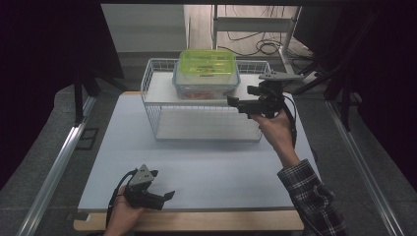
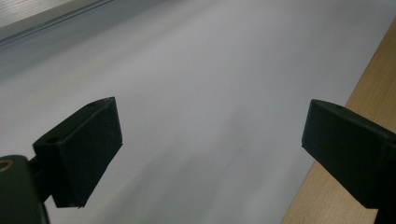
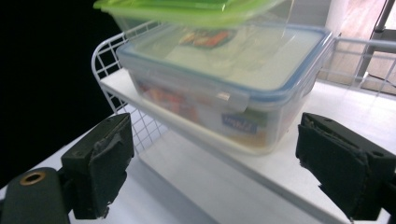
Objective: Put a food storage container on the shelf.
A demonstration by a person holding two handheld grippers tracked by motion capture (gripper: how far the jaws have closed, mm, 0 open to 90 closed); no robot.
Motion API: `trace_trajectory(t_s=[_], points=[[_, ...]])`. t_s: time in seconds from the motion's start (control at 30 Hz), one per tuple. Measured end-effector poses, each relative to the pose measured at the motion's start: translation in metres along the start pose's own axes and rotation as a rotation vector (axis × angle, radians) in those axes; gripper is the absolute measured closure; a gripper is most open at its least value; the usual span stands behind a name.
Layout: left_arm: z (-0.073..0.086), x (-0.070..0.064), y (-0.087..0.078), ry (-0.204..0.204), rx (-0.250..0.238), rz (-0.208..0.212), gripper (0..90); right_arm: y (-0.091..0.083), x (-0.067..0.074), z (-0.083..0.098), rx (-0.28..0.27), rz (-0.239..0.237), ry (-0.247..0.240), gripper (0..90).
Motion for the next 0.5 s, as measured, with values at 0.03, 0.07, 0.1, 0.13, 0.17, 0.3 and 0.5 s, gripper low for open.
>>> trace_trajectory(t_s=[0.03, 0.07, 0.1, 0.13, 0.17, 0.3, 0.5], points=[[0.000, 0.000, 0.000, -0.001, -0.001, 0.001, 5.1, -0.001, 0.001, 0.003, 0.004, -0.002, -0.005, 11.0], [0.000, 0.000, 0.000, -0.001, 0.000, 0.001, 5.1, -0.001, 0.002, 0.006, 0.007, -0.003, -0.012, 10.4], [0.000, 0.000, 0.000, -0.001, 0.000, 0.001, 5.0, -0.002, 0.003, 0.009, 0.011, 0.001, -0.023, 10.2], [0.000, 0.000, 0.000, -0.001, -0.001, 0.001, 5.1, -0.002, 0.005, 0.013, 0.013, 0.003, -0.031, 9.9], [0.000, 0.000, 0.000, -0.002, -0.002, 0.000, 5.1, -0.002, 0.005, 0.016, 0.015, 0.003, -0.043, 9.2], [0.000, 0.000, 0.000, -0.003, -0.003, 0.000, 5.0, -0.004, 0.008, 0.030, 0.029, -0.010, -0.054, 7.6], [0.000, 0.000, 0.000, -0.005, -0.002, 0.005, 4.8, -0.006, 0.011, 0.055, 0.055, -0.023, -0.079, 5.6]])
Point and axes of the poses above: each handheld gripper's, and its own axes: y roughly forward along the jaws, z roughly out of its underside, x roughly to its left, the point moved 4 cm from there along y, roughly forward along the jaws, and after that the axes turned 8 degrees about z, right-handed, at the moved point
